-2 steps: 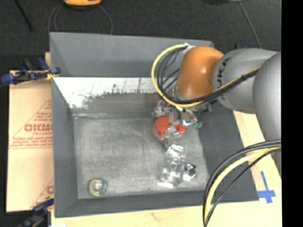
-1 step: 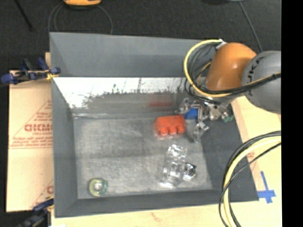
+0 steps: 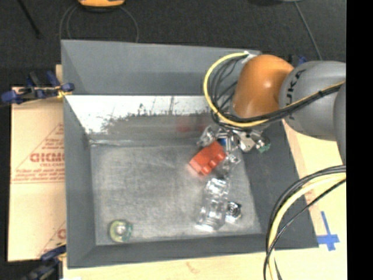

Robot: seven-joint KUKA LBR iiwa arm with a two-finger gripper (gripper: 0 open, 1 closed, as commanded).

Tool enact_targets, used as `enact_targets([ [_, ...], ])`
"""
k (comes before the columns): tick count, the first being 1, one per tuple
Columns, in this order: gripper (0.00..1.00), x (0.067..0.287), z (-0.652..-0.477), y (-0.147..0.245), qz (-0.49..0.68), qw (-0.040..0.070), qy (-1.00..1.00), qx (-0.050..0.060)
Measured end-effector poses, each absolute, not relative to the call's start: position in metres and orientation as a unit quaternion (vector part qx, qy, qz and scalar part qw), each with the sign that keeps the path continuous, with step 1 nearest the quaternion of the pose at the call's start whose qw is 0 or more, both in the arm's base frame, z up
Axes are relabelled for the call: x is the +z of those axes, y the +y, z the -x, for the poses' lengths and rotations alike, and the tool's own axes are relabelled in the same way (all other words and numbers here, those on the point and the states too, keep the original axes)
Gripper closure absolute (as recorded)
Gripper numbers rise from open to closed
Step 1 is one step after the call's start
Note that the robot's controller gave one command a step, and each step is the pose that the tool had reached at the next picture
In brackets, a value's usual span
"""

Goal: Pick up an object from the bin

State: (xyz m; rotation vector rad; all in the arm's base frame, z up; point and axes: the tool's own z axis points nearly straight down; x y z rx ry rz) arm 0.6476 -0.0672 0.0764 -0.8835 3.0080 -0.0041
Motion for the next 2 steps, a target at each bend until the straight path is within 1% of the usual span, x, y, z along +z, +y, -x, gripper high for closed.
enact_targets([
  [1, 1.0, 0.078, -0.649, -0.068, 0.28, 0.006, 0.96, -0.001],
  [2, 1.0, 0.28, -0.61, -0.074, 0.432, 0.005, 0.902, -0.003],
])
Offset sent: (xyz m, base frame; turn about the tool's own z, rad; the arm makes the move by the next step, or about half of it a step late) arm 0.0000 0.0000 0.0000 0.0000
